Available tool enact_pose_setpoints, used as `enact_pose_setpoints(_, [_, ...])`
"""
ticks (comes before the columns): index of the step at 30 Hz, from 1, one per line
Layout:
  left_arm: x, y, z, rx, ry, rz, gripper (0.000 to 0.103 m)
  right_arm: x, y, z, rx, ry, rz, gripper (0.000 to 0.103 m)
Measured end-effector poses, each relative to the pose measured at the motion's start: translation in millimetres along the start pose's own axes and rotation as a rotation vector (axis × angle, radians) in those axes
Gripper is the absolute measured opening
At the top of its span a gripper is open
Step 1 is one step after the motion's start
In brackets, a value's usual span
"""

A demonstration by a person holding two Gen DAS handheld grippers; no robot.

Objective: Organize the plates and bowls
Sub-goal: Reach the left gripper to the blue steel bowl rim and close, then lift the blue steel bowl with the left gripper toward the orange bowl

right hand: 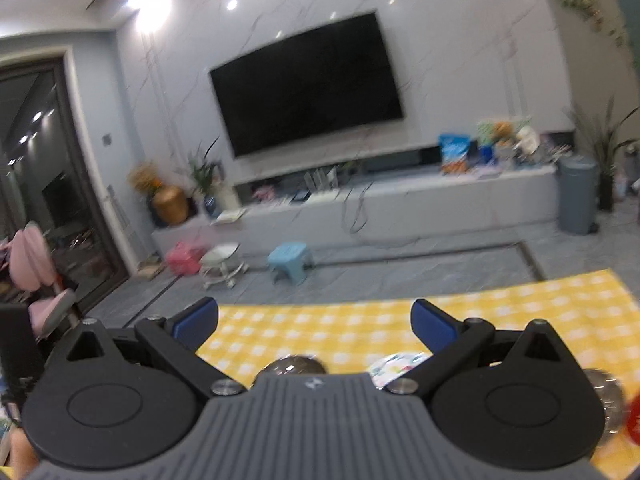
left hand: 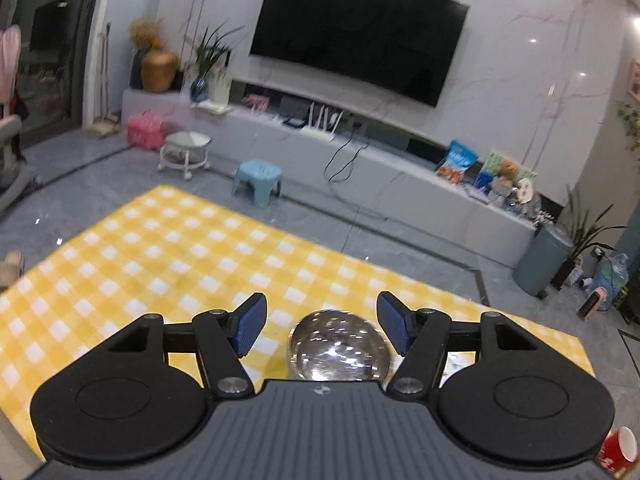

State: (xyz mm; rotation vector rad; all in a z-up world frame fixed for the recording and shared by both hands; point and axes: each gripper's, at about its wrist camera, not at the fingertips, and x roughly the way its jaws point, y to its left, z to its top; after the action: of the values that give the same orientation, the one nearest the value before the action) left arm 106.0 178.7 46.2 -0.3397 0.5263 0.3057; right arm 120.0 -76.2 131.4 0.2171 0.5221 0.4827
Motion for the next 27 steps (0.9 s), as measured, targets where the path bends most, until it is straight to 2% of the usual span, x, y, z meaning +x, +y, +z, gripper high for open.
enact_pose_setpoints(3, [32,11,-4,0.000,0.055,0.026,0.074,48,4,-13,0.018,0.092,0.012,0.100])
enact_pose_setpoints(6, [69,22,-11,-0.016,0.156,0.022,0.074,96,3,-28,0.028,0.162,-0.016,0.100])
enact_pose_setpoints(9, [97,33,-26,-0.091,0.242,0.029,0.072,145,0,-44,0.046,0.249,-0.034,0.100])
enact_pose_setpoints(12, [118,35,-38,-0.097,0.292,-0.019,0.071,188,-8,-60,0.084,0.308,-0.060,0.099])
enact_pose_setpoints(14, [126,33,-44,-0.090,0.317,-0.009,0.067,209,-13,-70,0.094,0.335,-0.087,0.086])
enact_pose_setpoints(15, [129,31,-46,-0.092,0.325,0.004,0.063,217,-17,-76,0.100,0.349,-0.106,0.083])
enact_pose_setpoints(17, [132,33,-51,-0.097,0.347,0.034,0.047,230,-24,-86,0.115,0.358,-0.129,0.069])
enact_pose_setpoints(20, [135,36,-51,-0.122,0.357,0.011,0.036,244,-26,-94,0.124,0.392,-0.119,0.062])
enact_pose_setpoints(23, [136,37,-49,-0.161,0.367,-0.021,0.018,252,-25,-102,0.112,0.416,-0.104,0.052])
enact_pose_setpoints(24, [136,37,-49,-0.172,0.372,-0.023,0.015,254,-24,-104,0.104,0.417,-0.102,0.048])
enact_pose_setpoints(26, [137,38,-48,-0.181,0.369,-0.010,0.012,258,-24,-107,0.107,0.424,-0.094,0.024])
enact_pose_setpoints(27, [138,38,-48,-0.177,0.367,-0.001,0.011,259,-25,-109,0.118,0.430,-0.083,0.016])
